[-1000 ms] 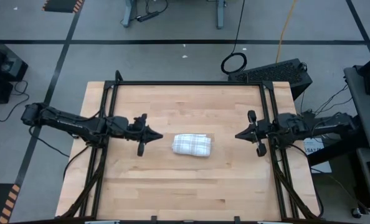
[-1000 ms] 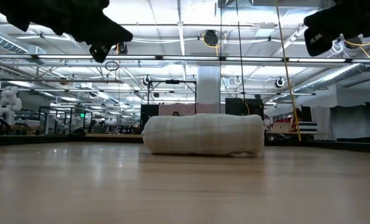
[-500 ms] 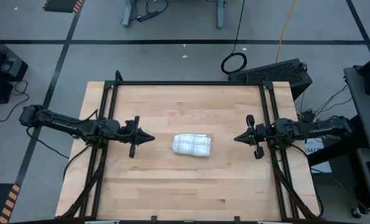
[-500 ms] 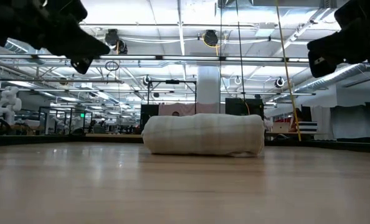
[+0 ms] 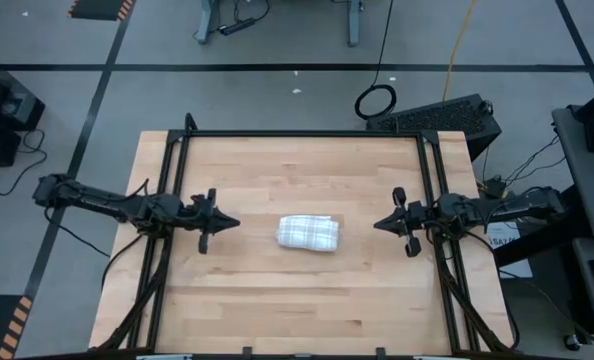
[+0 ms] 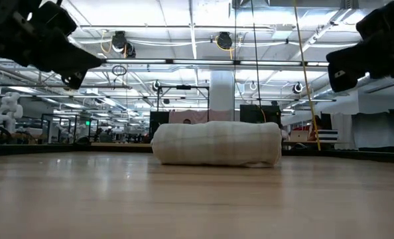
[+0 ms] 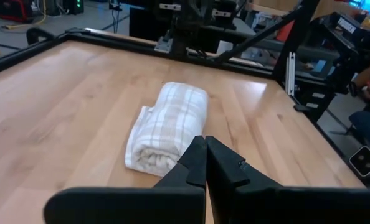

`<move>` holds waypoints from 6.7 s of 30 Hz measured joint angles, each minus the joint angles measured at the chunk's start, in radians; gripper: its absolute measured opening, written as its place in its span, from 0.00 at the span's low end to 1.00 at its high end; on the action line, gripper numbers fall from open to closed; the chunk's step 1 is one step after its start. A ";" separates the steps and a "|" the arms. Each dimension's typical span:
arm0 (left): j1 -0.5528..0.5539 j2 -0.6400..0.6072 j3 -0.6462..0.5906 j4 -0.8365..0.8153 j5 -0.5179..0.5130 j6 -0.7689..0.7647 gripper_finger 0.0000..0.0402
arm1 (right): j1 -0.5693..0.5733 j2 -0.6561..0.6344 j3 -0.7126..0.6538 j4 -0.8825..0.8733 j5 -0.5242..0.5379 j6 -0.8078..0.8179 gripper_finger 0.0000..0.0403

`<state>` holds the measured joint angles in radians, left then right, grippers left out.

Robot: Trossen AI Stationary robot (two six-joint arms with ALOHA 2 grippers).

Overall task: Roll towel
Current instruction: Return to Home Position

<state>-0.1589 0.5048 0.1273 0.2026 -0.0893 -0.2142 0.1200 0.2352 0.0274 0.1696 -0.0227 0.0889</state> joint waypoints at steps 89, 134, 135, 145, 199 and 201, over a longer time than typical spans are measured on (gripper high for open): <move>0.014 -0.497 -0.122 -0.167 -0.061 0.145 0.01 | -0.001 -0.232 -0.012 -0.144 0.074 0.023 0.00; 0.015 -0.497 -0.123 -0.160 -0.069 0.144 0.05 | -0.001 -0.232 -0.012 -0.144 0.074 0.023 0.00; 0.015 -0.497 -0.123 -0.160 -0.069 0.144 0.05 | -0.001 -0.232 -0.012 -0.144 0.074 0.022 0.00; 0.014 -0.497 -0.123 -0.159 -0.069 0.144 0.05 | -0.001 -0.232 -0.012 -0.144 0.074 0.023 0.00; 0.014 -0.497 -0.123 -0.159 -0.069 0.143 0.05 | 0.000 -0.232 -0.013 -0.144 0.074 0.023 0.00; 0.015 -0.497 -0.123 -0.159 -0.069 0.144 0.05 | 0.000 -0.232 -0.013 -0.145 0.074 0.022 0.00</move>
<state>-0.1440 0.0082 0.0044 0.0434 -0.1581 -0.0704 0.1196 0.0032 0.0147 0.0251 0.0510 0.1112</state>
